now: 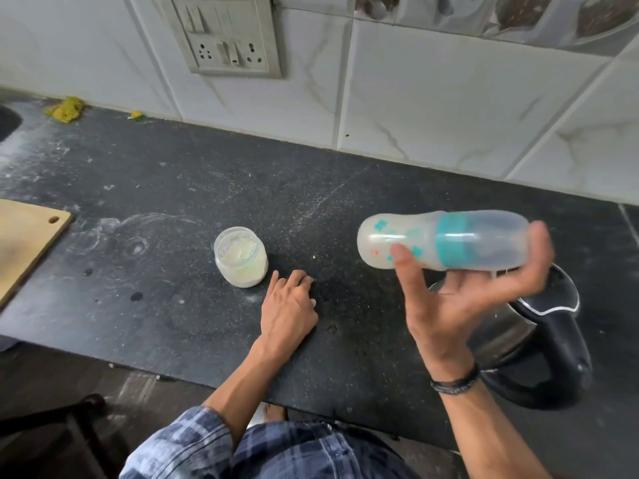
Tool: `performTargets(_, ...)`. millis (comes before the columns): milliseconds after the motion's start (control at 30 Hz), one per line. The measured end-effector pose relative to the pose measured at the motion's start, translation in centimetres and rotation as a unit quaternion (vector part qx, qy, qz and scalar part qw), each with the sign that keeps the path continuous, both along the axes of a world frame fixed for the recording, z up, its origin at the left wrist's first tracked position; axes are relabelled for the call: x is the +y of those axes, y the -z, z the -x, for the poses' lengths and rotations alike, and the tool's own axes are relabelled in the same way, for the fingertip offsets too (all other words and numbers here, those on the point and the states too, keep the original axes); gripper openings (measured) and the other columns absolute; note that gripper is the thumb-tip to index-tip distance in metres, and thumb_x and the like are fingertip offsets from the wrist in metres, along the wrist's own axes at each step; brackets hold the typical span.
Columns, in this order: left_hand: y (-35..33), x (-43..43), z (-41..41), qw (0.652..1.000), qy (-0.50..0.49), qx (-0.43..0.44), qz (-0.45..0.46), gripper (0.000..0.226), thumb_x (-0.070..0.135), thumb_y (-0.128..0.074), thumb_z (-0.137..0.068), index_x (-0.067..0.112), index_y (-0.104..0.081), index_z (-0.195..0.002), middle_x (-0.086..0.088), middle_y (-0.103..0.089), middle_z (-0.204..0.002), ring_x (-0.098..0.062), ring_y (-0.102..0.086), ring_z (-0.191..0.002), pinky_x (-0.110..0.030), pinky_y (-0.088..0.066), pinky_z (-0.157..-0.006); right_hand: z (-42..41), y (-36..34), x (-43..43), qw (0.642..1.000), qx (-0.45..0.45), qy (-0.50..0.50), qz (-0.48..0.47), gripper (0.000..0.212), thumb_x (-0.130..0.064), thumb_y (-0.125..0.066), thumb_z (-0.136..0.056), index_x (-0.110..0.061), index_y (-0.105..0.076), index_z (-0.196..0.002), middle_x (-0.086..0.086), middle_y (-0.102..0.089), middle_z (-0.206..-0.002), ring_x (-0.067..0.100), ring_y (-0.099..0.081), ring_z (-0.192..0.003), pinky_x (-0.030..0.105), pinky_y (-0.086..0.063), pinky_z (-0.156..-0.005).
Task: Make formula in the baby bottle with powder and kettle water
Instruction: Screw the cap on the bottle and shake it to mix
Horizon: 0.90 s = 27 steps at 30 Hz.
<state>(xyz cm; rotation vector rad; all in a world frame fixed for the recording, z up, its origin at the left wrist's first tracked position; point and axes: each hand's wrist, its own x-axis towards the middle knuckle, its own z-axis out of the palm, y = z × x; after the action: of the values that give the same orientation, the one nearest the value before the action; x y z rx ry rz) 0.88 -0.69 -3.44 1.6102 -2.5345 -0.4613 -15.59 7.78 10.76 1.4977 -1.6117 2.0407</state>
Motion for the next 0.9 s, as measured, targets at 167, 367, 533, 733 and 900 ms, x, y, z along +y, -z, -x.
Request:
performTargets(167,-0.2,-0.1,-0.2,1.0,0.004,-0.002,0.003,0.048,0.03,-0.06,-0.095,0.019,-0.056,-0.141,0.005,-0.052,-0.141,-0.023,-0.057,-0.12,-0.041,-0.008,-0.125,0.0,1.4,-0.4,0.989,0.026,-0.031,-0.142,0.091,-0.028,-0.089,-0.078,-0.026,-0.032,-0.148,-0.013,-0.043,-0.15,0.021,-0.055,-0.13,0.053,-0.056,-0.095)
performTargets(367,-0.2,0.1,0.2,1.0,-0.006,0.008,-0.008,0.048,0.026,-0.062,-0.093,0.019,-0.057,-0.14,0.005,-0.053,-0.139,-0.024,-0.057,-0.118,-0.04,-0.008,-0.125,0.1,0.3,-0.8,0.996,-0.001,-0.01,-0.087,0.094,-0.02,-0.09,-0.076,-0.018,-0.027,-0.146,0.0,-0.036,-0.147,0.013,-0.05,-0.131,0.04,-0.054,-0.104)
performTargets(533,-0.3,0.1,-0.2,1.0,-0.003,0.008,-0.011,0.049,0.028,-0.061,-0.095,0.02,-0.055,-0.142,0.006,-0.051,-0.141,-0.022,-0.055,-0.121,-0.04,-0.007,-0.125,0.0,0.4,0.0,0.998,-0.026,-0.028,-0.052,0.094,-0.015,-0.088,-0.078,-0.022,-0.023,-0.146,0.008,-0.033,-0.148,0.026,-0.05,-0.131,0.057,-0.057,-0.094)
performTargets(733,-0.2,0.0,-0.1,1.0,-0.006,0.008,-0.004,0.048,0.028,-0.062,-0.094,0.02,-0.056,-0.141,0.006,-0.052,-0.14,-0.022,-0.056,-0.12,-0.04,-0.008,-0.125,-0.1,2.5,-0.6,0.984,-0.013,-0.035,-0.175,0.09,-0.027,-0.089,-0.078,-0.031,-0.033,-0.148,-0.016,-0.046,-0.148,0.008,-0.057,-0.129,0.051,-0.059,-0.092)
performTargets(900,-0.2,0.1,0.3,1.0,-0.007,0.013,-0.006,0.049,0.027,-0.06,-0.095,0.02,-0.055,-0.142,0.006,-0.051,-0.142,-0.021,-0.055,-0.121,-0.039,-0.007,-0.125,-0.2,1.2,-0.4,1.0,-0.002,-0.005,-0.021,0.095,-0.019,-0.085,-0.081,-0.024,-0.02,-0.15,-0.003,-0.026,-0.152,0.018,-0.043,-0.136,0.052,-0.055,-0.099)
